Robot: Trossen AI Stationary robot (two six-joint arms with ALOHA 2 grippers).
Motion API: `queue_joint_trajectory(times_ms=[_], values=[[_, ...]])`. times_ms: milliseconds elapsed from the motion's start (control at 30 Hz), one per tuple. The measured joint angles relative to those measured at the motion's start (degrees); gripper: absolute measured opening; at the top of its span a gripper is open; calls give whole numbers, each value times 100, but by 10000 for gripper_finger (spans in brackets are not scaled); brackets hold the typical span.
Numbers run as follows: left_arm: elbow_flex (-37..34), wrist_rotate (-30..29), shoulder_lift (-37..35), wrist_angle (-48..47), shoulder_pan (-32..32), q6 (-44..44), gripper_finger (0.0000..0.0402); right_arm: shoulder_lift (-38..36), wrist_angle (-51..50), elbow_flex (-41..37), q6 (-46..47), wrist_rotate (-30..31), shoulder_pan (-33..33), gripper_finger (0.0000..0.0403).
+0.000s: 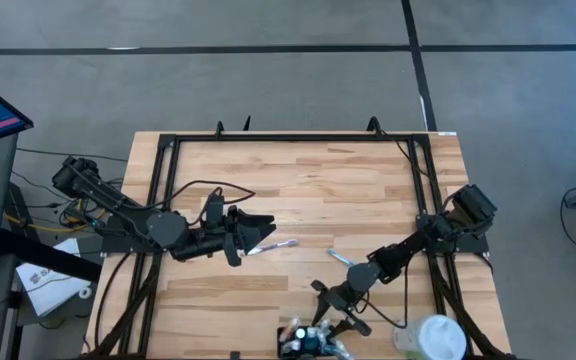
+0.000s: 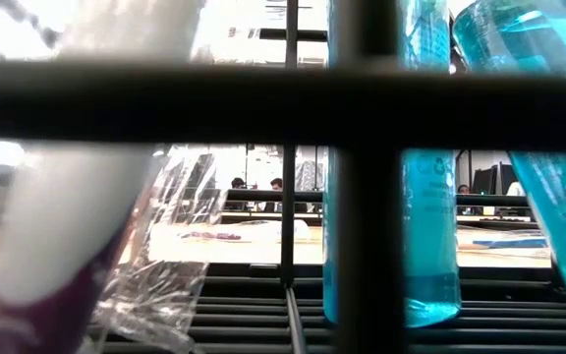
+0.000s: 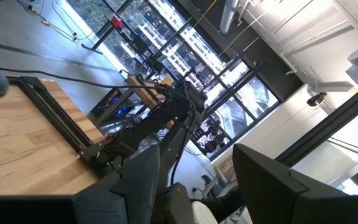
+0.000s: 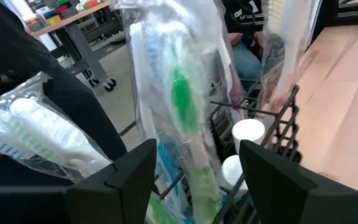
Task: Pick & Place toothbrushing station
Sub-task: Put the purple toothbrush into the black mesh organizer
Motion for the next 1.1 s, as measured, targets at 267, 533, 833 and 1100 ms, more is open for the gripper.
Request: queue_joint_trajectory(times_ms=[267,533,833,1100], values=[[0,3,0,-2,0,30,200,-605,-1154,-9,-149,327,57,226],[-2,7,0,-2,22,200,200,-1270,-2729,-7,-528,609,81,236],[-2,1,2,-2,22,404,200,-2049,-4219,-9,-635,1051,99,233],[-2,-165,1,-5,22,623,200,-3079,-5471,-2,-612,1862,-265,218]])
